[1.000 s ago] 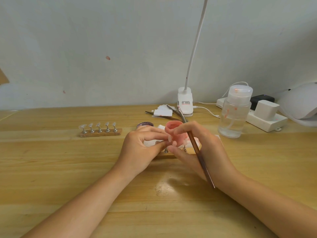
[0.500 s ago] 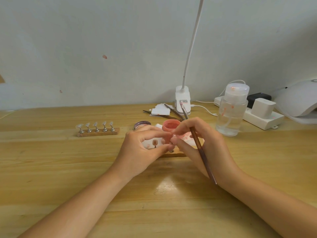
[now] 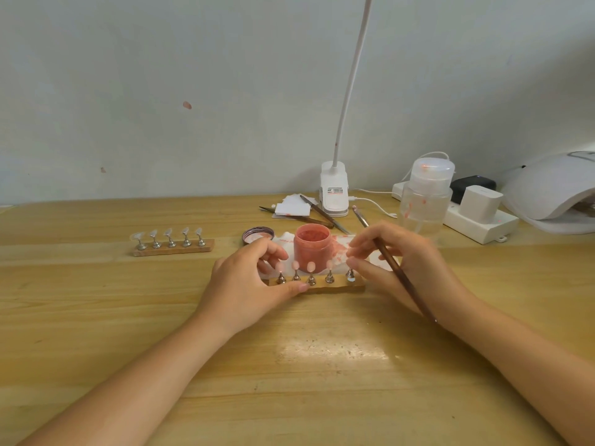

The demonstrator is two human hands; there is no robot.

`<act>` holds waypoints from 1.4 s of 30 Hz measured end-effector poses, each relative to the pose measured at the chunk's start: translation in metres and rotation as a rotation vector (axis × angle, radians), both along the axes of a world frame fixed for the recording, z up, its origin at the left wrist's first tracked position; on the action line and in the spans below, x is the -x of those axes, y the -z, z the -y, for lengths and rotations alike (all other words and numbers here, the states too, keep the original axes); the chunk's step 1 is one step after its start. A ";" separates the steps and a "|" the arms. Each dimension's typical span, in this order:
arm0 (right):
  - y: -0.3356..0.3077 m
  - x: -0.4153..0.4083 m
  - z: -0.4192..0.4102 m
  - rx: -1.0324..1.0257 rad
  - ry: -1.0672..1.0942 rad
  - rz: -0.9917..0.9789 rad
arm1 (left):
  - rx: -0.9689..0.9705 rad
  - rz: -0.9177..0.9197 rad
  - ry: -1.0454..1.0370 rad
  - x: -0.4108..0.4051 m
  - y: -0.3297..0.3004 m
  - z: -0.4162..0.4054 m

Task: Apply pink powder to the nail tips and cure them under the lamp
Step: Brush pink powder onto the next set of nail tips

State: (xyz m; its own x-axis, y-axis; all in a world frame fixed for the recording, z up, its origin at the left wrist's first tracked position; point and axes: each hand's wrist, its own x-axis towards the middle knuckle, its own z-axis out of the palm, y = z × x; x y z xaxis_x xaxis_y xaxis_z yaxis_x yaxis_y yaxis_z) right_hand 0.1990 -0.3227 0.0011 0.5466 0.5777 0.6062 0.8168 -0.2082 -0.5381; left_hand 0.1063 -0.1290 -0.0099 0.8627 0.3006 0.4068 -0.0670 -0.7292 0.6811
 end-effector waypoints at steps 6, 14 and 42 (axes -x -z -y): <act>-0.001 0.002 0.002 0.044 -0.048 0.009 | 0.091 -0.060 0.060 -0.002 0.002 -0.005; -0.014 -0.001 0.015 0.343 0.236 0.442 | 0.088 -0.049 0.143 -0.002 0.001 -0.006; -0.047 -0.019 0.039 0.825 0.244 -0.137 | 0.058 0.250 0.140 0.013 -0.024 0.031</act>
